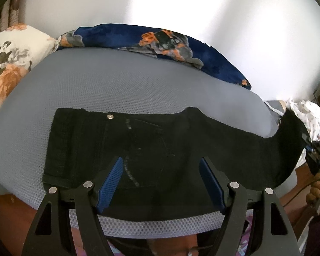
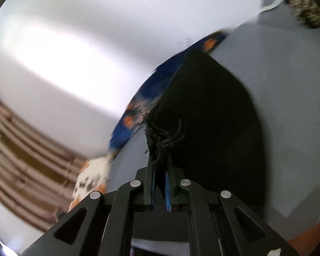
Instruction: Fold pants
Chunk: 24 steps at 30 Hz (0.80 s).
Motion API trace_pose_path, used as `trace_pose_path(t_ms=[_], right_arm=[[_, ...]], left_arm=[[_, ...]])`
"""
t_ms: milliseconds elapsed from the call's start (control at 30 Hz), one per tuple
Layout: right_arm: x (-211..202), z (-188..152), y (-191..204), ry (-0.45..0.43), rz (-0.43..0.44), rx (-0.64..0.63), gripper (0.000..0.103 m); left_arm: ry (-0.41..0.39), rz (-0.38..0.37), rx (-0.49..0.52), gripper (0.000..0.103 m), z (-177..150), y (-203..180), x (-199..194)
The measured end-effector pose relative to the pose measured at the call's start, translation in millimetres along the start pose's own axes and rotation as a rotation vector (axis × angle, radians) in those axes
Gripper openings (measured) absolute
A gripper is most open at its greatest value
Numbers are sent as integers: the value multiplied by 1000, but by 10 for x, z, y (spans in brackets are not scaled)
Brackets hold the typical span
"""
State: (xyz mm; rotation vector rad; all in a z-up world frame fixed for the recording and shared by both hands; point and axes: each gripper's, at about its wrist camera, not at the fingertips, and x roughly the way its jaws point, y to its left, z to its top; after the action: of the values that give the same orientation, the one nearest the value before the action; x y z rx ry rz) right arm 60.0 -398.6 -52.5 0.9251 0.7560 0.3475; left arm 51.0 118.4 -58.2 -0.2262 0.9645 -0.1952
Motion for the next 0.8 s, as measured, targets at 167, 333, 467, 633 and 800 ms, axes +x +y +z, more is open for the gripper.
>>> trace_pose_path(t_ms=[167, 333, 467, 633, 800], right_arm=[[774, -500, 487, 178, 88, -51, 7], [1561, -1275, 519, 393, 37, -83, 8], [1773, -1684, 304, 468, -38, -84, 8], [1693, -1687, 338, 457, -42, -130, 8], [1642, -1710, 409, 480, -57, -175, 8]], left_arm=[[5, -8, -61, 75, 9, 246, -6], [32, -33, -131, 75, 3, 499, 58], [25, -38, -166, 75, -22, 644, 79], [47, -51, -197, 75, -56, 732, 156], [57, -58, -175, 75, -77, 669, 197]])
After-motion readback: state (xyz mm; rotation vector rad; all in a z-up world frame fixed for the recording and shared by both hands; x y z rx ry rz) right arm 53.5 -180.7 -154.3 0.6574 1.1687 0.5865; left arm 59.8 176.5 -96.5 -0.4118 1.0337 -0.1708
